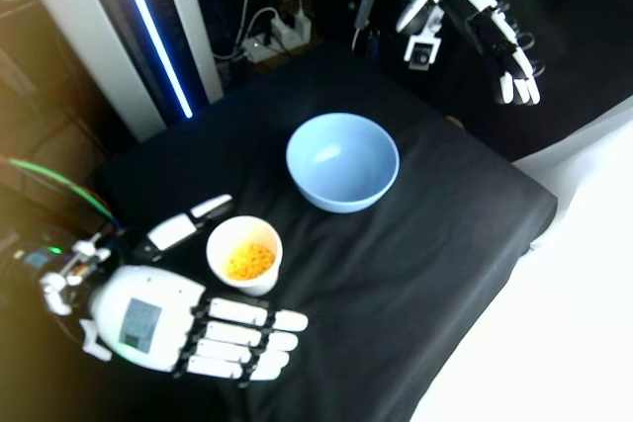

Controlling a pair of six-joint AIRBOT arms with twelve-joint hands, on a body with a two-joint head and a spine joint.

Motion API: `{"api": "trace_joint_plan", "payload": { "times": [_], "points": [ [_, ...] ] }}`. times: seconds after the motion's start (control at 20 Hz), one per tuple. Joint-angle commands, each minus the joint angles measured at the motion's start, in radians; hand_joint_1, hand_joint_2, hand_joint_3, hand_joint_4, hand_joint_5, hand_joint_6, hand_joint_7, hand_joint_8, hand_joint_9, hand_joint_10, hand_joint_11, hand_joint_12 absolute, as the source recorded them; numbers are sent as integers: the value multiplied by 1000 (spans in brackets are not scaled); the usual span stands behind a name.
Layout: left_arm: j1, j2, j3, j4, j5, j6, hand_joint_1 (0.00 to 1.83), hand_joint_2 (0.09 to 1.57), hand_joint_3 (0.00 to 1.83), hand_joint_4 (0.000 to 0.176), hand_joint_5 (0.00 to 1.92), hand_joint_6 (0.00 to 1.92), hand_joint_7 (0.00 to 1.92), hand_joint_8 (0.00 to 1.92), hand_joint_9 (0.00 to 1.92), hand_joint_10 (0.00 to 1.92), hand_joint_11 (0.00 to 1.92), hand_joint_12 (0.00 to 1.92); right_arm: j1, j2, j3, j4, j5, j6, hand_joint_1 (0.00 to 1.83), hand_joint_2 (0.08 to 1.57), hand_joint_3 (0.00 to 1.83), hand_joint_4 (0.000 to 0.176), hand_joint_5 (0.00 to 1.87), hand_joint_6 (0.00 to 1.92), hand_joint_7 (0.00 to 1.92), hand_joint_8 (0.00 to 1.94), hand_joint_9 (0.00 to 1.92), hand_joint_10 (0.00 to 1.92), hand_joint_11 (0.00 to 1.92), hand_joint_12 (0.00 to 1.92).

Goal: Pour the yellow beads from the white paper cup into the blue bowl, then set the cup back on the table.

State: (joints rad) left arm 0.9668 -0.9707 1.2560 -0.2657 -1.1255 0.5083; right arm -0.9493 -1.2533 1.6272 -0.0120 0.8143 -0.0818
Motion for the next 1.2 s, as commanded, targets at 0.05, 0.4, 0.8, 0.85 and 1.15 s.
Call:
{"api": "trace_joint_plan", "payload": {
  "times": [0.05, 0.4, 0.8, 0.85, 1.15],
  "points": [
    [-11, -4, 4, -10, -124, -10, 303, 891, 8, 29, 68, 0, 373, 4, 185, 7, 8, 107, 21, -7, 10, 20, 99, 7, 735, 492, 8, 31, 105, 9, 76, 7, 36, 7, 0, 211],
    [-10, -7, 4, -8, -123, -15, 331, 878, 0, 69, 85, 1, 355, 4, 138, 0, 0, 0, 28, -19, 20, 12, 85, 7, 762, 525, 7, 52, 101, 14, 82, 10, 50, 14, 32, 85],
    [-10, -13, 5, -7, -120, -18, 313, 902, 4, 55, 97, 3, 416, 10, 190, 9, 10, 12, 34, -11, 30, 9, 86, 19, 1038, 1086, 2, 158, 1024, 897, 697, 12, 458, 3, 0, 819],
    [-10, -14, 5, -7, -120, -18, 317, 901, 2, 58, 101, 3, 425, 11, 186, 6, 0, 1, 36, -11, 30, 9, 86, 19, 1074, 1080, 0, 87, 1058, 855, 770, 10, 489, 6, 0, 888],
    [-9, -16, 6, -7, -118, -19, 314, 909, 4, 68, 101, 3, 423, 5, 188, 4, 2, 0, 62, -6, 30, -23, 87, 27, 1090, 1073, 0, 59, 1072, 830, 834, 3, 601, 158, 75, 1190]
  ]
}}
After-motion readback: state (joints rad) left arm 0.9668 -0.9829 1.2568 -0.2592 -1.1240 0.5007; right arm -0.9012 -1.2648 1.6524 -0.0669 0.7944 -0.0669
